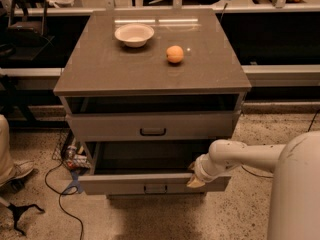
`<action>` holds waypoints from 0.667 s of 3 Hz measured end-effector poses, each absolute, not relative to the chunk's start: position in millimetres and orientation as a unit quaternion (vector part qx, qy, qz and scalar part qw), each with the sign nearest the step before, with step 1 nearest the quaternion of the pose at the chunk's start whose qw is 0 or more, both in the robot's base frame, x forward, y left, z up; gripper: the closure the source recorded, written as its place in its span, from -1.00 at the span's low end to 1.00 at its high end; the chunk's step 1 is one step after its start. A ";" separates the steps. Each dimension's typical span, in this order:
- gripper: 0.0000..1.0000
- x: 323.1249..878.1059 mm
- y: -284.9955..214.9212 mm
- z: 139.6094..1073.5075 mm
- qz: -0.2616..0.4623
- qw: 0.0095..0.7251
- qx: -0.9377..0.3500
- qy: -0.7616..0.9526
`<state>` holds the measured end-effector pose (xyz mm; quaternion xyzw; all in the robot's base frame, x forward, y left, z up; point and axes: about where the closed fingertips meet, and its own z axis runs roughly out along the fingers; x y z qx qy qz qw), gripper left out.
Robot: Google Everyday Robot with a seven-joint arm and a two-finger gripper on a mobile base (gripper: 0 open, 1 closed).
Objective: Open middle drawer
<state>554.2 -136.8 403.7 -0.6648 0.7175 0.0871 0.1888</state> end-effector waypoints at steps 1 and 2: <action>-0.91 553.4 -136.0 402.6 0.088 0.188 -0.665 0.717; -1.00 546.4 -134.4 400.8 0.079 0.170 -0.679 0.710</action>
Offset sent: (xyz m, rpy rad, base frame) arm -0.0150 0.0025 -0.0021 -0.0994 0.0173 0.0685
